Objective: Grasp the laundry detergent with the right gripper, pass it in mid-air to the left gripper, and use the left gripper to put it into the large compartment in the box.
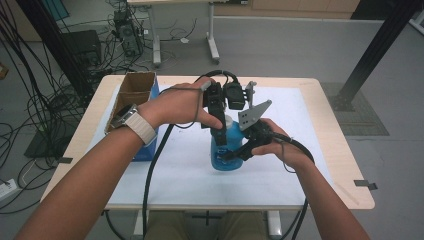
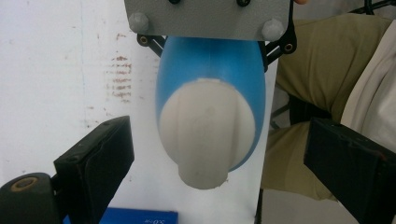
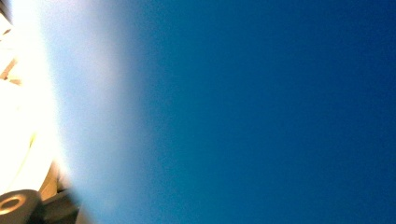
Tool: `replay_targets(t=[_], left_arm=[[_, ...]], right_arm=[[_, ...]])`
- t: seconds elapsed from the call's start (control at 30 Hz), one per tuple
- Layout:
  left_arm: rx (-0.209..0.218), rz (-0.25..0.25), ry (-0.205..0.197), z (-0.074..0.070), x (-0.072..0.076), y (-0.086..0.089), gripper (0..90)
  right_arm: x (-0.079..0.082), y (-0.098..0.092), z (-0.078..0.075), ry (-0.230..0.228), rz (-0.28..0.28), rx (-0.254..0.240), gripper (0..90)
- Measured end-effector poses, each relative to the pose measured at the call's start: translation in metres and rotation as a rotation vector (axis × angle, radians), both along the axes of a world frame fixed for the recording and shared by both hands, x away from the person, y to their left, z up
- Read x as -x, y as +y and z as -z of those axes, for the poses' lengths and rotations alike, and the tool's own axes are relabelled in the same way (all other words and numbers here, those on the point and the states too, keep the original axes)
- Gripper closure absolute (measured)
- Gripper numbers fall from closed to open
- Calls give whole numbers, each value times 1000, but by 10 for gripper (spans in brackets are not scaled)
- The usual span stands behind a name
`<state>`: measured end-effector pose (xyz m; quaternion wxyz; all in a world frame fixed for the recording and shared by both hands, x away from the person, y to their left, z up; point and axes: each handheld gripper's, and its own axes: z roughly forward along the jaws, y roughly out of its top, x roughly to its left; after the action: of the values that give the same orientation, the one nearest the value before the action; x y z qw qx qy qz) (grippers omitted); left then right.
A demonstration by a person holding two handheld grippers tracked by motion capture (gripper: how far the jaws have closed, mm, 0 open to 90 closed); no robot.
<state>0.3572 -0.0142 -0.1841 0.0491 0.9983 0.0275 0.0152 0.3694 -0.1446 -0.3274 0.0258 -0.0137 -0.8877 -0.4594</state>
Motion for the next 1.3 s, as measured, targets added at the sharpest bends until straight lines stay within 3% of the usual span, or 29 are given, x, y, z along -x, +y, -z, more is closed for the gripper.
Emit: replay_targets(t=[1.3], left_arm=[[2, 1, 0, 1, 3, 1, 89]], right_arm=[[0, -1, 1, 9, 4, 2, 430]])
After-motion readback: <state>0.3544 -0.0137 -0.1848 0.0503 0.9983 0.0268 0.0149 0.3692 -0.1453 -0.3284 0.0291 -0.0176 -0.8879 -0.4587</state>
